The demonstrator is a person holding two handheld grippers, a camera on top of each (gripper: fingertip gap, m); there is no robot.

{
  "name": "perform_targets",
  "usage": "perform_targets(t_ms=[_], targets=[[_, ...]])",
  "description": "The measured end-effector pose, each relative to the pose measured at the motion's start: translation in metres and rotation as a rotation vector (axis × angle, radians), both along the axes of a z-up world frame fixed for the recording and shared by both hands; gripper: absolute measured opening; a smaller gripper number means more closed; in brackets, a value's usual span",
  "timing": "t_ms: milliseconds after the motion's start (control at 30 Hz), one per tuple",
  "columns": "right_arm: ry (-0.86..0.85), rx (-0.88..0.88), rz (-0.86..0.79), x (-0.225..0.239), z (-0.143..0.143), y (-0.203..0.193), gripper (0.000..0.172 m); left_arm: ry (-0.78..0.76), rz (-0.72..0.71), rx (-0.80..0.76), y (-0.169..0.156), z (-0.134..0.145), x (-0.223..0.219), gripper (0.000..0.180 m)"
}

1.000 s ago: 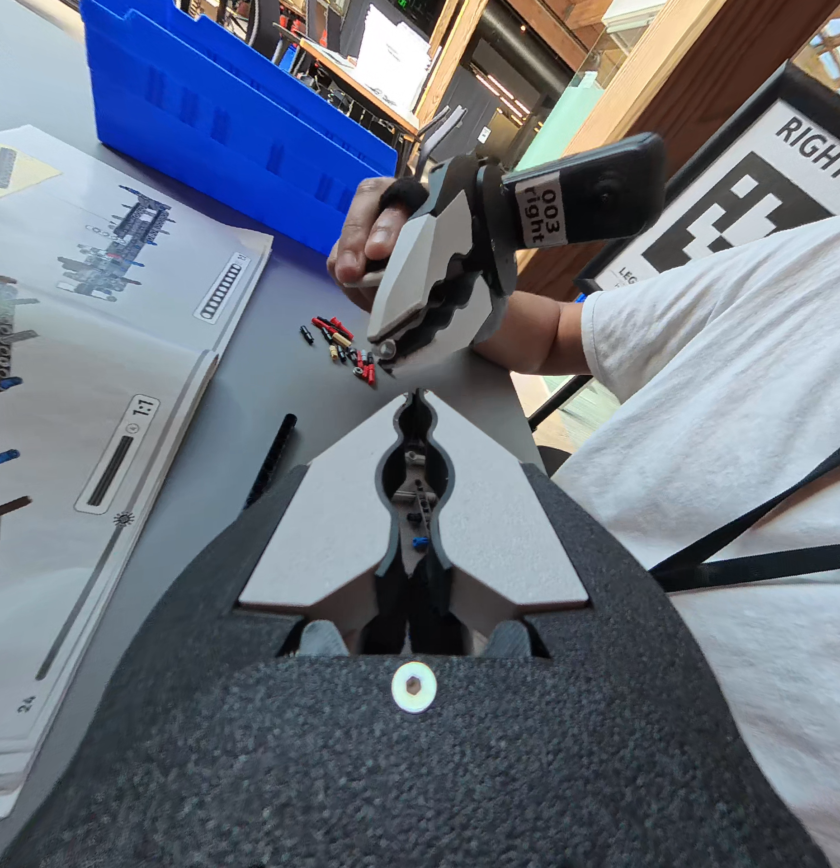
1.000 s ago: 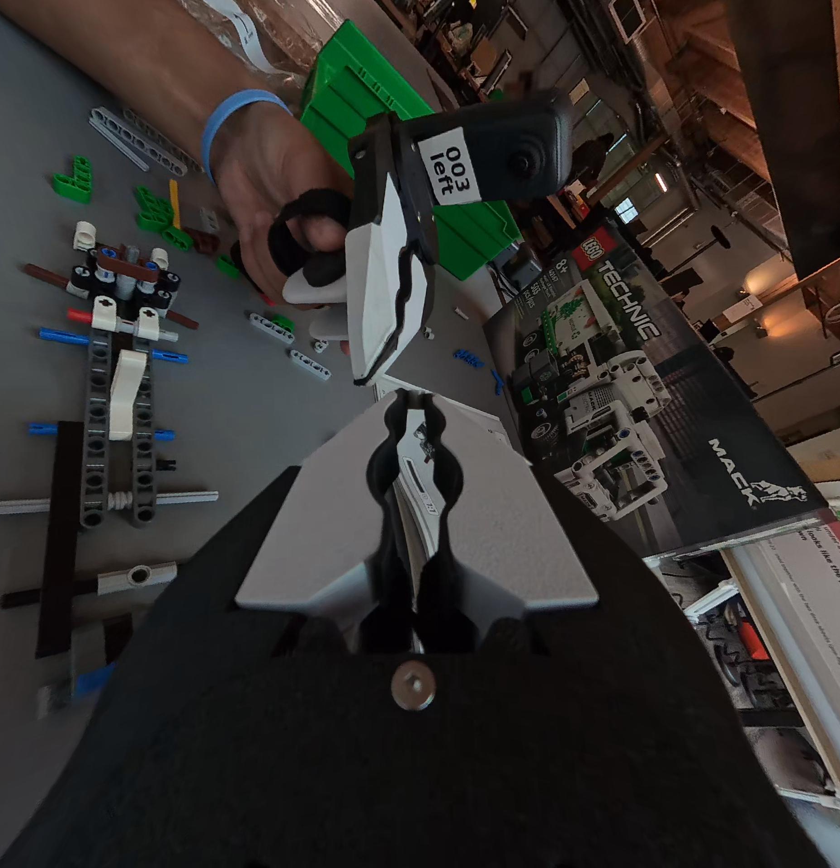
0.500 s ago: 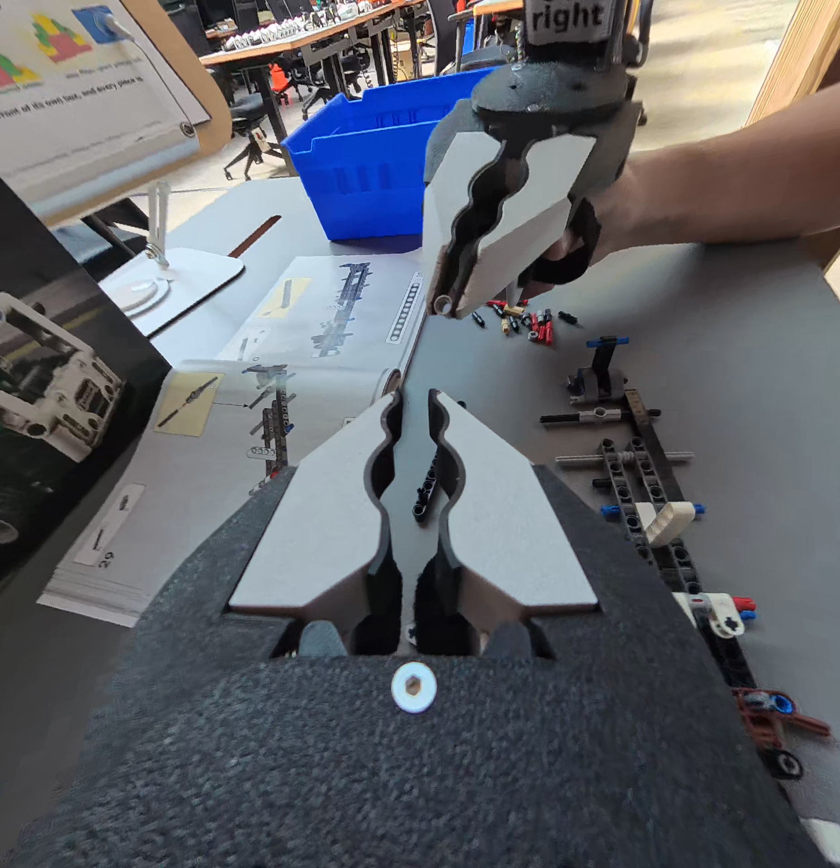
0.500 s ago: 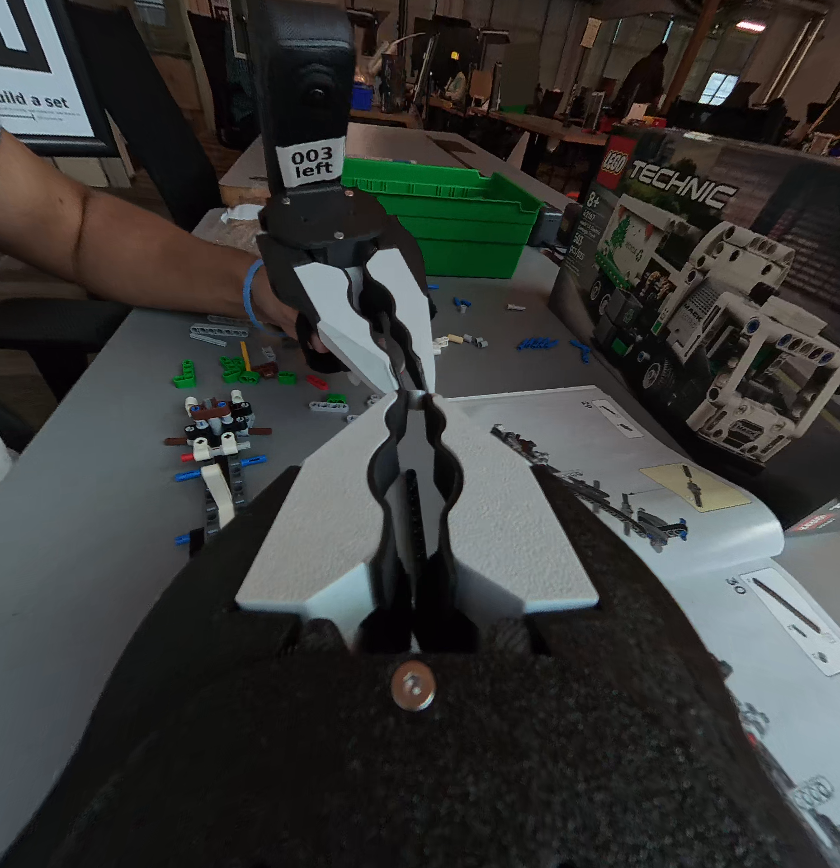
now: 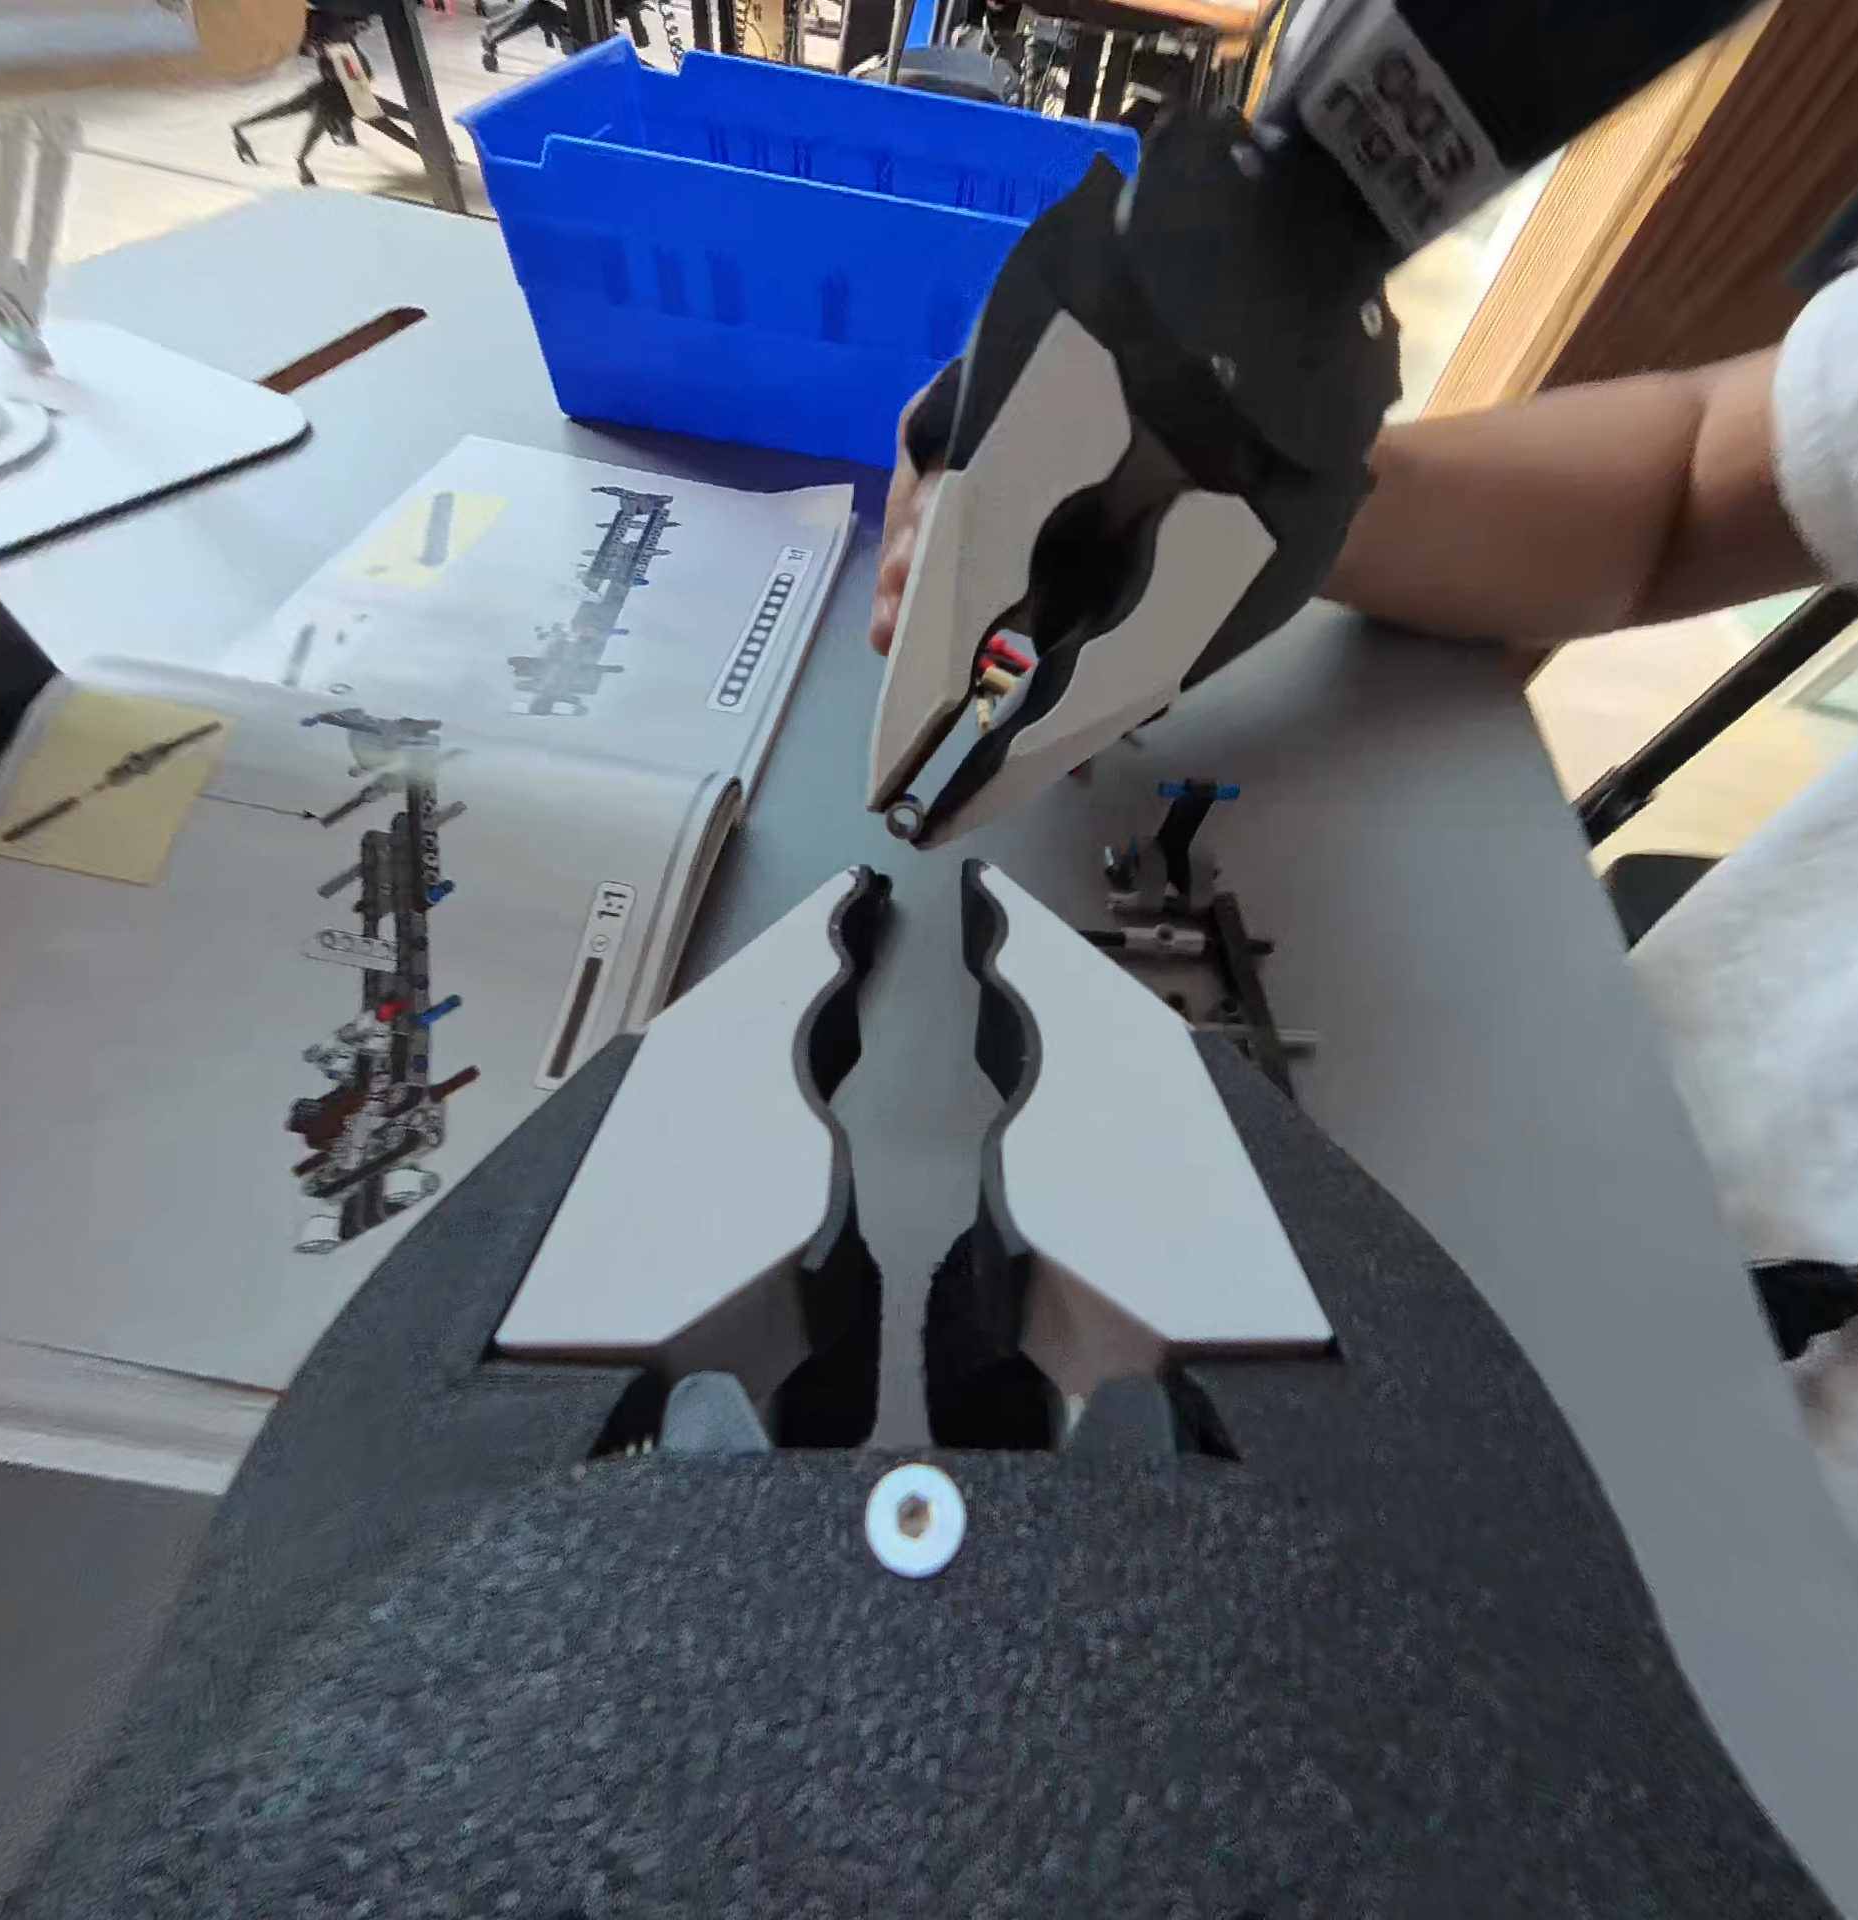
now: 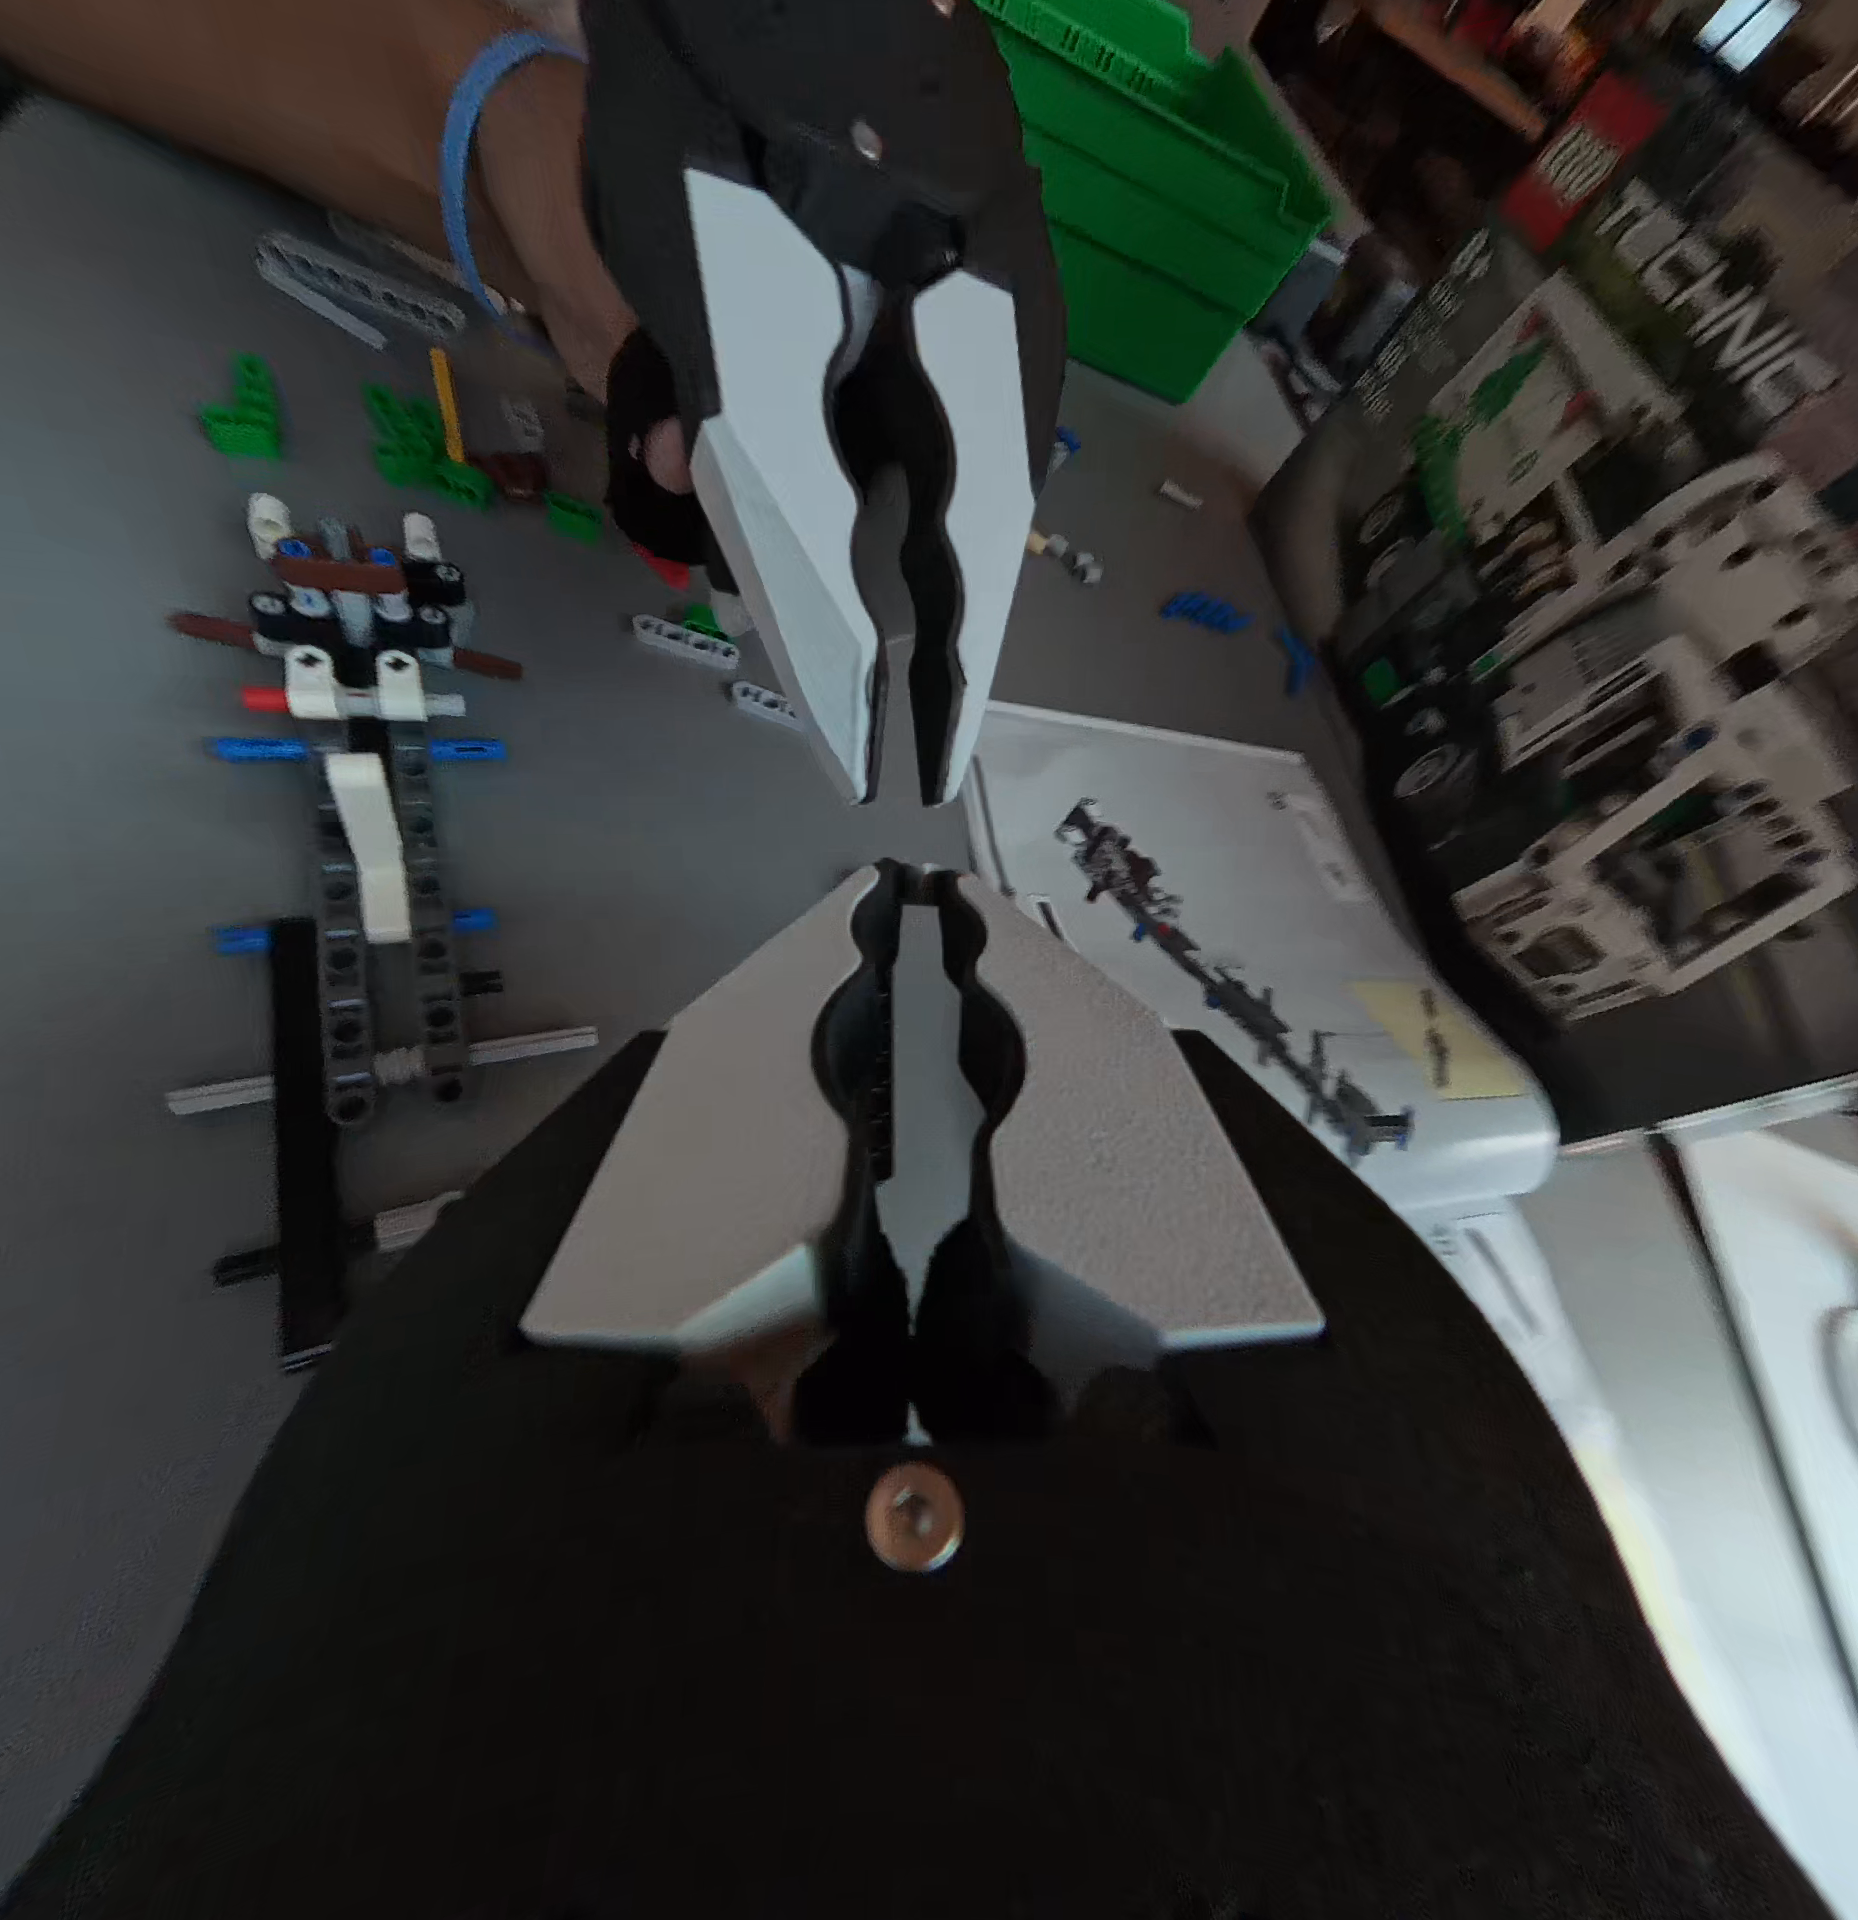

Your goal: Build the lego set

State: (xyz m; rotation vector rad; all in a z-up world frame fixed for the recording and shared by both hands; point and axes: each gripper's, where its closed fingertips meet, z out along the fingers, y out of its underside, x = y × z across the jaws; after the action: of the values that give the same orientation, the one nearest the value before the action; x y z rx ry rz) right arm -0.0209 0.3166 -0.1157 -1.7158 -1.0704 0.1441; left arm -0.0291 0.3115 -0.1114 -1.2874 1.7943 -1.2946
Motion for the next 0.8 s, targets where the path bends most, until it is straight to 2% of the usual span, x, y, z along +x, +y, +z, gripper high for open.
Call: perform_targets(t_ms=[133, 233, 367, 600, 733, 800], targets=[[-0.292, 0.321, -0.077, 0.003, 0.018, 0.005, 0.006, 0.032, -0.006, -0.297, -0.002, 0.011, 0.004, 0.019], [-0.351, 0.382, -0.072, -0.001, 0.021, 0.003, 0.006, 0.012, -0.013, -0.372, -0.002, 0.018, 0.004, 0.011], [-0.377, 0.425, -0.079, -0.001, 0.023, 0.002, 0.006, -0.001, -0.027, -0.383, -0.004, 0.021, 0.004, 0.004], [-0.432, 0.455, -0.071, -0.005, 0.021, 0.001, 0.006, 0.006, -0.032, -0.363, -0.006, 0.019, 0.004, 0.008], [-0.460, 0.476, -0.066, -0.006, 0.020, 0.001, 0.006, 0.019, 0.013, -0.329, 0.003, 0.014, 0.005, 0.019], [-0.463, 0.481, -0.068, -0.008, 0.021, 0.000, 0.006, 0.017, 0.002, -0.349, 0.001, 0.015, 0.006, 0.014]])
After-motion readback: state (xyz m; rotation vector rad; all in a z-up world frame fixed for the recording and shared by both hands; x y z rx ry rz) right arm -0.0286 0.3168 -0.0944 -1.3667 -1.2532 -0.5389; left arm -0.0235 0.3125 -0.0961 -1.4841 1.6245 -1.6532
